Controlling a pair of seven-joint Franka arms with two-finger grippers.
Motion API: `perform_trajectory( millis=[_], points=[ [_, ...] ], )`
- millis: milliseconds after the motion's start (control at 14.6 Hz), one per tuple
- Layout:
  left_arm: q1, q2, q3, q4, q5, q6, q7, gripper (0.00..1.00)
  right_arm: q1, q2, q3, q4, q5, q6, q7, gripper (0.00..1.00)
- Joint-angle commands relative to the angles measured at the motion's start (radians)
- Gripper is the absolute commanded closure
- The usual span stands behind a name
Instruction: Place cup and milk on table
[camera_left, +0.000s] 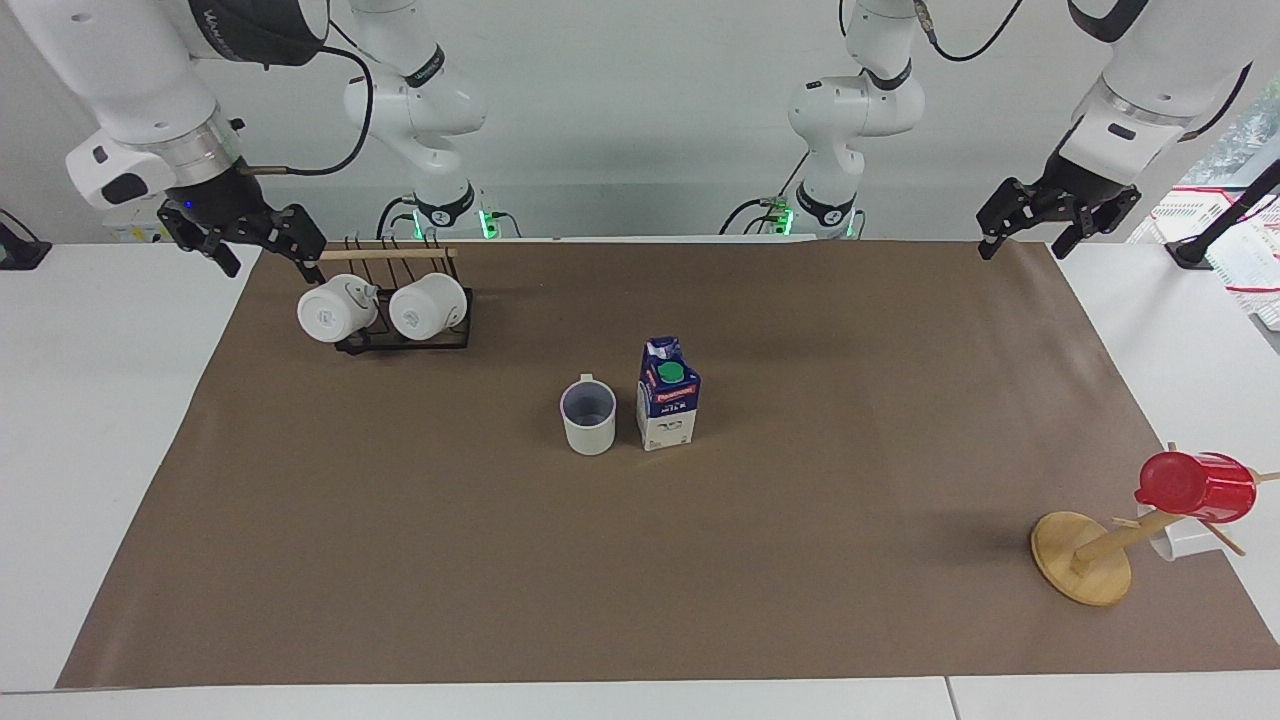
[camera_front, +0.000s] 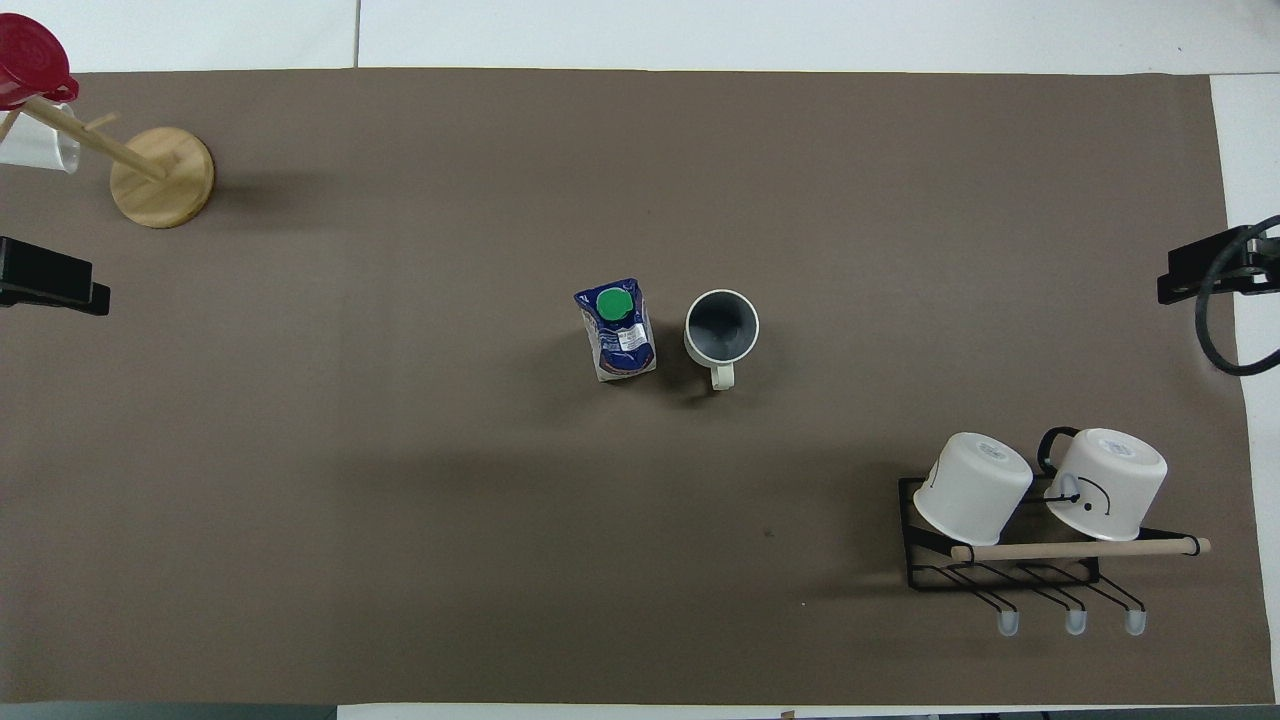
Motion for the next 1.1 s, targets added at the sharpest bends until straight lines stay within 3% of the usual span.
perform_trajectory(
  millis=[0, 1029],
  points=[
    [-0.001, -0.032, -0.003, -0.035, 0.019, -0.003, 0.017, 0.00, -0.008, -0.011, 0.011, -0.023, -0.018, 0.017, -0.008, 0.00],
    [0.010, -0.090, -0.004, -0.035, 0.018, -0.008, 0.011, 0.00, -0.007, -0.011, 0.012, -0.024, -0.027, 0.023, -0.031, 0.00]
  ],
)
